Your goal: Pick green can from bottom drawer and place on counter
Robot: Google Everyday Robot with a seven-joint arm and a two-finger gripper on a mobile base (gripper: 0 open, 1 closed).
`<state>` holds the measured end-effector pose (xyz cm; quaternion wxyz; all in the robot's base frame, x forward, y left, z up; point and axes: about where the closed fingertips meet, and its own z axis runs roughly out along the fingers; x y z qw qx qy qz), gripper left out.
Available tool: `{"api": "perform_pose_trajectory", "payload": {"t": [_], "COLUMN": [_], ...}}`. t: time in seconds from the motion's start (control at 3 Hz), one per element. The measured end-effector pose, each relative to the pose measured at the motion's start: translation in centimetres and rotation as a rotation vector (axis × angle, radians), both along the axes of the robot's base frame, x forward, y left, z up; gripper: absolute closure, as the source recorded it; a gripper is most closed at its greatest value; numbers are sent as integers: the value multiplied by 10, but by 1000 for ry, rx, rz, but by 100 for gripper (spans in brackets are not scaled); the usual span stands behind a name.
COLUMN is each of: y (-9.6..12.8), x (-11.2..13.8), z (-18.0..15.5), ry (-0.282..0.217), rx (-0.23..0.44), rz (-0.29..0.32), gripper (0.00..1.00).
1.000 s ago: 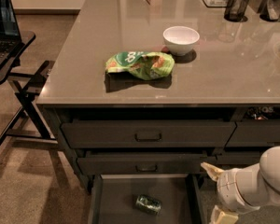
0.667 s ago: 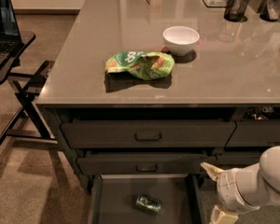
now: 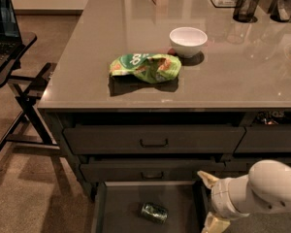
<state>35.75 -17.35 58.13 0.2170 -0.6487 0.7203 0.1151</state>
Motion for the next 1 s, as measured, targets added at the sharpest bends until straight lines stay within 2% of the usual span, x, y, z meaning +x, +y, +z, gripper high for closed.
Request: {"api": "perform_pose_trajectory", "payload": {"t": [0.33, 0.67, 1.0], "y": [1, 6, 12], "x": [22, 45, 60], "z": [-49, -97, -156], "ry": [-65, -107, -54], "rx": [60, 111, 141], "rz": [-11, 16, 29], "gripper": [0, 0, 0]}}
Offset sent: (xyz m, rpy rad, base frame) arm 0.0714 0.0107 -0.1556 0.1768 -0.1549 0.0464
